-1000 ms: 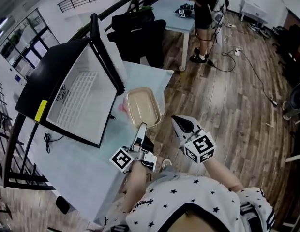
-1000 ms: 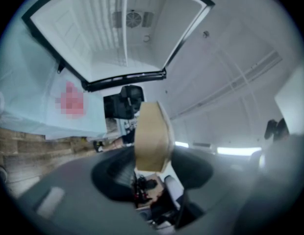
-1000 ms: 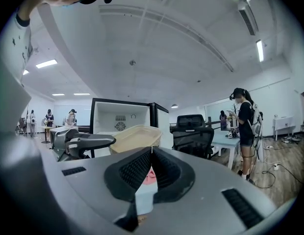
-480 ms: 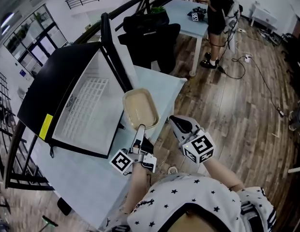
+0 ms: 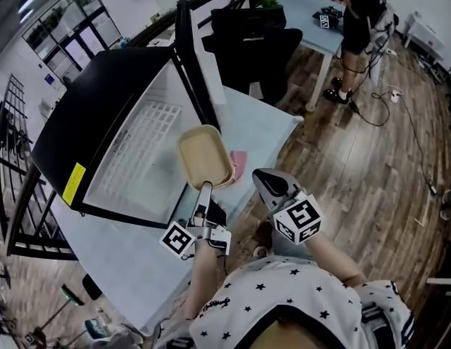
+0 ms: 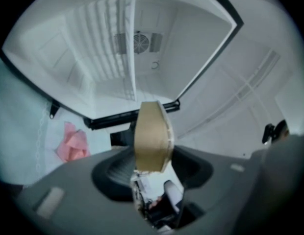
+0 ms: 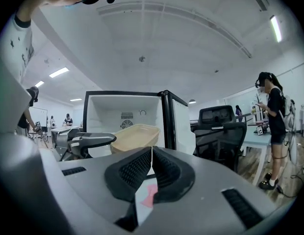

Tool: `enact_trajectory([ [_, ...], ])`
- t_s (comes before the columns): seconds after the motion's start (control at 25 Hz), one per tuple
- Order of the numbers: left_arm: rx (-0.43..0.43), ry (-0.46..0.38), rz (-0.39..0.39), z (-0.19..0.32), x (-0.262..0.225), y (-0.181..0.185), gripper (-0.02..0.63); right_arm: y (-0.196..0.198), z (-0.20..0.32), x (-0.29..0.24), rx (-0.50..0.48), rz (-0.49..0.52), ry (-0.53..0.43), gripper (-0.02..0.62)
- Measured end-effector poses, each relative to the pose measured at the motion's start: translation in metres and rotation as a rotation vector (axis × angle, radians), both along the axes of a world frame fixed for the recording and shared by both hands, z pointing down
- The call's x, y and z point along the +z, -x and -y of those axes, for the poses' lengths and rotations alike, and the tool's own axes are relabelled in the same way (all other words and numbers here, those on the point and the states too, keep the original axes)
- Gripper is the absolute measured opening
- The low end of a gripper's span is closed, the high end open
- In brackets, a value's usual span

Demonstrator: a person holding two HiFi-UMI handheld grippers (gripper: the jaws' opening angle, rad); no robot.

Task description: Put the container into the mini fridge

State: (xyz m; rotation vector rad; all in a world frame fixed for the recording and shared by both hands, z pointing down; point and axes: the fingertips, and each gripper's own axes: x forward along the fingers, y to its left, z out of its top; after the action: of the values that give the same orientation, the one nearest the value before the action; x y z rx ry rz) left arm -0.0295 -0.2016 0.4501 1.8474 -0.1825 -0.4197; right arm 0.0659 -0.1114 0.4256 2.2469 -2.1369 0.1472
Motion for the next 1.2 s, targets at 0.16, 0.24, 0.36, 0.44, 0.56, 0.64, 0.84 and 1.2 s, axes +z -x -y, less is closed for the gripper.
enact_trajectory([
  [0.16,-0.078,-0.005,0.006,0.015,0.001,0.002,0.227,-0.003,0.023,0.0,-0.086,0.002,-0.002,0.021],
  [0.24,-0.127,-0.005,-0.001,0.024,0.0,0.001,0.227,-0.007,0.035,-0.001,-0.137,-0.004,-0.002,0.021],
  [0.36,-0.187,-0.004,-0.009,0.035,-0.002,-0.003,0.227,-0.015,0.052,-0.002,-0.202,-0.013,-0.002,0.021],
  [0.44,-0.221,-0.011,-0.009,0.042,-0.004,-0.006,0.227,-0.022,0.063,-0.004,-0.237,-0.014,-0.003,0.021],
  [0.56,-0.283,-0.017,-0.011,0.053,-0.008,-0.008,0.227,-0.028,0.081,-0.005,-0.303,-0.016,-0.003,0.021],
  [0.64,-0.329,-0.016,-0.015,0.058,-0.01,-0.008,0.227,-0.029,0.093,-0.005,-0.354,-0.016,0.0,0.021],
  [0.84,-0.435,-0.005,-0.021,0.066,-0.014,-0.002,0.227,-0.03,0.116,-0.006,-0.462,-0.01,0.006,0.021],
  [1.2,-0.609,-0.011,-0.011,0.078,-0.013,0.019,0.227,-0.025,0.144,0.002,-0.618,0.005,0.013,0.021],
])
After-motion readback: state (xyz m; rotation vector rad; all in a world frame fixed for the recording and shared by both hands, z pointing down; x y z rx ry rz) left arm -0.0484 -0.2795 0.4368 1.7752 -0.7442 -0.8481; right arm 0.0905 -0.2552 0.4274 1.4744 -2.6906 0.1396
